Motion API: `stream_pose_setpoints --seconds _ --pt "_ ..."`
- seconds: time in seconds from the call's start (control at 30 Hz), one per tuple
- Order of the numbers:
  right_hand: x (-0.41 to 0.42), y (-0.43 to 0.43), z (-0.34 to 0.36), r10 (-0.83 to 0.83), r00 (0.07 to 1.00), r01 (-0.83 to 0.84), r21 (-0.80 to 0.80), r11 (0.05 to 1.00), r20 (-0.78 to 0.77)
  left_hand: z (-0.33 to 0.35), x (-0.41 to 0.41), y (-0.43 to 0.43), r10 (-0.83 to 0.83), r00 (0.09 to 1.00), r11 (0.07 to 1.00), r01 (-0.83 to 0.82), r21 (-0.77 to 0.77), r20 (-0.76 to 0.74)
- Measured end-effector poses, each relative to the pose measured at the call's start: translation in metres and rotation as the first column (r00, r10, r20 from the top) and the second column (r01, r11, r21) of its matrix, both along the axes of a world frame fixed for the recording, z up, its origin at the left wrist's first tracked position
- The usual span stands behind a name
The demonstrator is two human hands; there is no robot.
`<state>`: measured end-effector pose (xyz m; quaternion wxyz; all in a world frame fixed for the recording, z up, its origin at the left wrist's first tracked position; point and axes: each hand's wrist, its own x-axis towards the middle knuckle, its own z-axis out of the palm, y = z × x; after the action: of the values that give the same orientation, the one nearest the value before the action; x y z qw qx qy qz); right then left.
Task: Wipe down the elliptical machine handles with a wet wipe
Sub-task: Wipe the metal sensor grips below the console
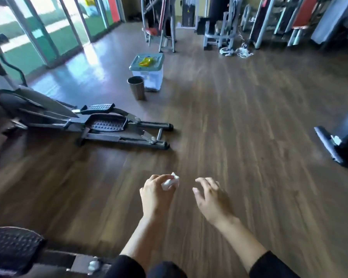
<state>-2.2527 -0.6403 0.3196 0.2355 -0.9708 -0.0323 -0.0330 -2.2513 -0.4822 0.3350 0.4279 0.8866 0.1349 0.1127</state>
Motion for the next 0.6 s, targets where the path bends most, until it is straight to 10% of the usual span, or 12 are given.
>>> stream_pose_setpoints --seconds 0.6 --pt "0.328 0.298 -0.005 0.621 0.784 -0.62 -0.072 0.781 -0.005 -0.014 0.234 0.271 0.498 0.866 0.863 -0.5 0.067 0.047"
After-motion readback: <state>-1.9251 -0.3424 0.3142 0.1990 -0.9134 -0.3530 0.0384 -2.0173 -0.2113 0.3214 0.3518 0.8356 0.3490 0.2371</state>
